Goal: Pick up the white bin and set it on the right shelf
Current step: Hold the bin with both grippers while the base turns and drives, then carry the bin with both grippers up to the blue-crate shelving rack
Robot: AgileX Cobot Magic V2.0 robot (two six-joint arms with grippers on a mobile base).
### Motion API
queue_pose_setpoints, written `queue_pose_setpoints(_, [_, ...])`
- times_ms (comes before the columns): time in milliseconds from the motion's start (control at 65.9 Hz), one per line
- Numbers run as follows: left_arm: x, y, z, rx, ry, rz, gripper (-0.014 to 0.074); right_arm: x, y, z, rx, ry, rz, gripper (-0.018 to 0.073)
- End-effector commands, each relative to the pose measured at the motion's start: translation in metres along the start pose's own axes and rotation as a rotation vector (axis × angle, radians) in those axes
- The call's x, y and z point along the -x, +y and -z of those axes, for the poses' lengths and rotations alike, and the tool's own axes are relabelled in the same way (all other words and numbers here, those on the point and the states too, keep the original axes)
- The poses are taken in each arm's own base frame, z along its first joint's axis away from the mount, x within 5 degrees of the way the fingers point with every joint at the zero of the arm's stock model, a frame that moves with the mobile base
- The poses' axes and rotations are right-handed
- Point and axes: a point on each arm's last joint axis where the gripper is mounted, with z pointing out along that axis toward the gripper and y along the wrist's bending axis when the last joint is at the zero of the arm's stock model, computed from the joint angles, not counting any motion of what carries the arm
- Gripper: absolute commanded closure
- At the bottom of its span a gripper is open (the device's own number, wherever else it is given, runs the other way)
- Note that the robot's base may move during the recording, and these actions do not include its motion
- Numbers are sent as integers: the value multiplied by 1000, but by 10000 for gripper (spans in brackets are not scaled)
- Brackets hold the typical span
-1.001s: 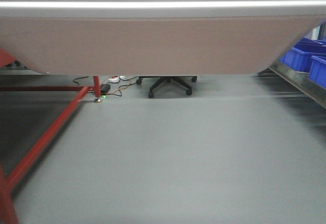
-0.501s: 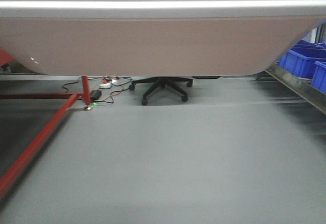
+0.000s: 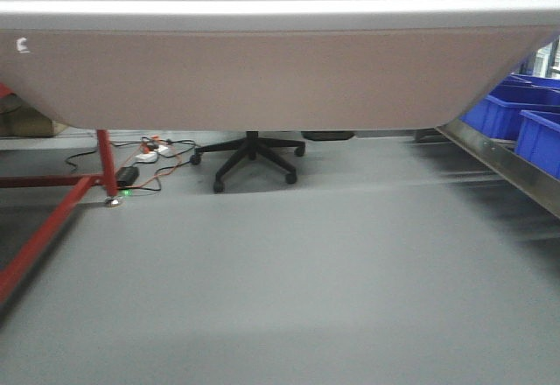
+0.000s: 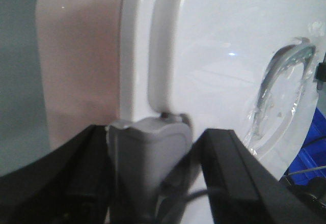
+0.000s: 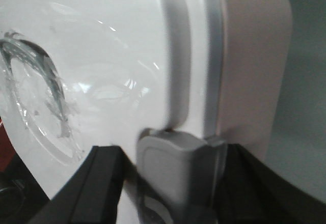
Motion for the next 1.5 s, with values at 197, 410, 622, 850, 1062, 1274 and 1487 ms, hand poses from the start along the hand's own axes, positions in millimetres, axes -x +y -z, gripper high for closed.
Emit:
queue_pose_setpoints(197, [4,-28,6,-215,-12,-3,377,6,29,8,208,-43,-10,230])
queue_pose_setpoints(410, [4,-28,6,-215,-12,-3,377,6,29,8,208,-43,-10,230])
queue_pose_setpoints(622, [4,-28,6,-215,-12,-3,377,6,29,8,208,-43,-10,230])
queue_pose_setpoints(850, [4,-28,6,-215,-12,-3,377,6,29,8,208,-43,-10,230])
queue_pose_setpoints(1062, [4,-28,6,-215,-12,-3,377,6,29,8,208,-43,-10,230])
queue_pose_setpoints(1274, [4,-28,6,-215,-12,-3,377,6,29,8,208,-43,-10,230])
queue_pose_setpoints(1487, [4,-28,6,-215,-12,-3,377,6,29,8,208,-43,-10,230])
